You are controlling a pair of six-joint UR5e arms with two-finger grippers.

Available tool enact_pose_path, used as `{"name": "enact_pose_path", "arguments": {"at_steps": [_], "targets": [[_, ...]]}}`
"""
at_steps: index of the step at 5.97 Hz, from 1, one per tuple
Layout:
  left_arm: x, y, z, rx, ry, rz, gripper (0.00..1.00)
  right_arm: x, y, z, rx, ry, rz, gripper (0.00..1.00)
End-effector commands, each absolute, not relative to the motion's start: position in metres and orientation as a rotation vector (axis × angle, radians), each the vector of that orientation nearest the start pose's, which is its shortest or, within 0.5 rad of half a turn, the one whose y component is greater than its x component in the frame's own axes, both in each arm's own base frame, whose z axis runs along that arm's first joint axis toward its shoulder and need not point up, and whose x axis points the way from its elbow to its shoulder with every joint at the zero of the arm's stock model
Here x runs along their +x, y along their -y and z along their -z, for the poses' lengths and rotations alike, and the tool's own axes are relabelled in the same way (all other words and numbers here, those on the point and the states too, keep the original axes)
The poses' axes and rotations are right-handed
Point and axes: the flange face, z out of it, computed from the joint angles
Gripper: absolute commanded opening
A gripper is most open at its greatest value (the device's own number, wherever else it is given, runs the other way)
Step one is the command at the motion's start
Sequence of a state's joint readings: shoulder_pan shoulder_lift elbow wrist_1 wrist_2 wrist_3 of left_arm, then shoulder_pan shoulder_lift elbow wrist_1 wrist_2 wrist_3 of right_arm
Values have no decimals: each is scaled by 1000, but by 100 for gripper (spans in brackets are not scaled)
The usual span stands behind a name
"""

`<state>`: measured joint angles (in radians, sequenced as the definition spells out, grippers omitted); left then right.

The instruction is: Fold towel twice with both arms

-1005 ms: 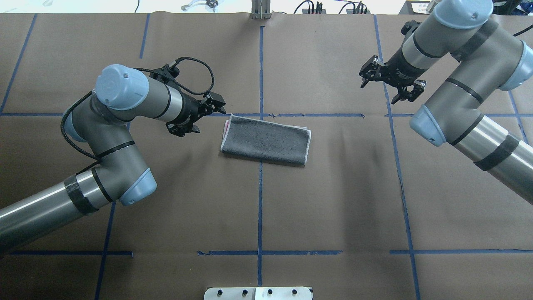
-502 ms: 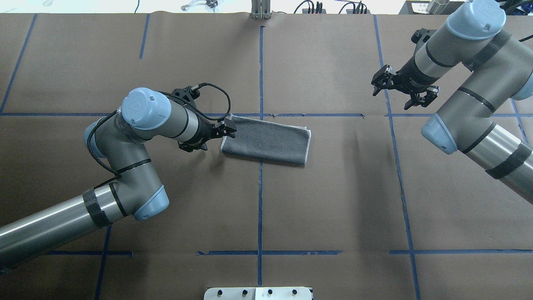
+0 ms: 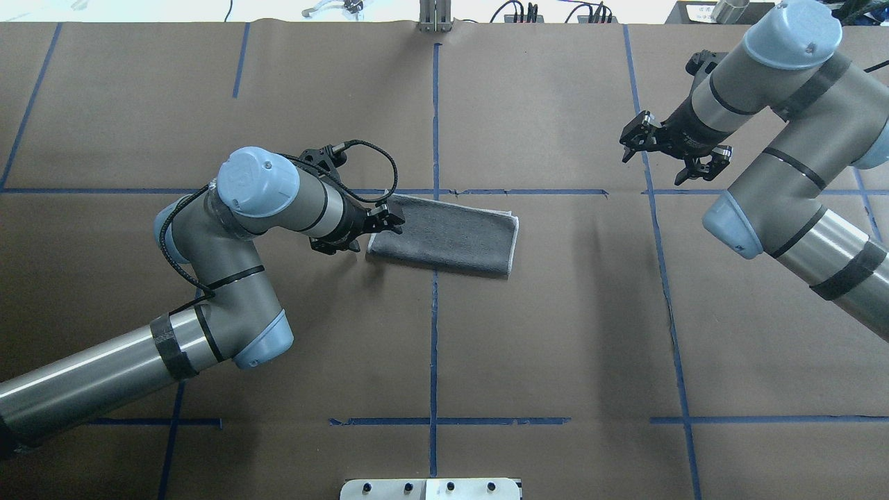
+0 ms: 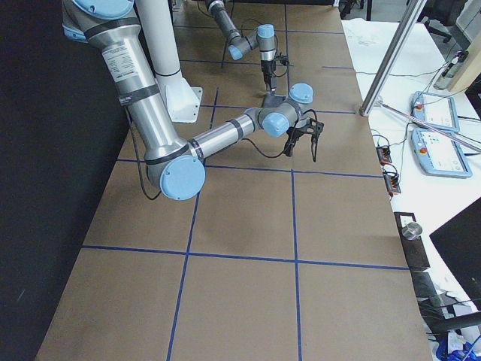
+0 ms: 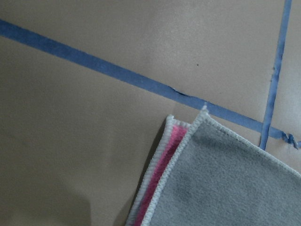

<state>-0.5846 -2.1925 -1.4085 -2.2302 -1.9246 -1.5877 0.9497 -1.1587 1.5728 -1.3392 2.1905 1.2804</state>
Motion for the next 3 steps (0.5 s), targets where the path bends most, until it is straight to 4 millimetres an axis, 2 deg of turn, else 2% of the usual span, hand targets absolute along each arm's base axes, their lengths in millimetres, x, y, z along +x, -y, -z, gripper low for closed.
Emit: {"name": "enact_pose_path", "arguments": {"at_steps": [1, 3], "targets": [[554, 479, -289, 0, -1149, 330, 82, -316, 576, -410, -127, 857, -398, 100], [555, 477, -293, -5, -1143, 330, 81, -283, 572, -454, -86, 827, -291, 100]]}}
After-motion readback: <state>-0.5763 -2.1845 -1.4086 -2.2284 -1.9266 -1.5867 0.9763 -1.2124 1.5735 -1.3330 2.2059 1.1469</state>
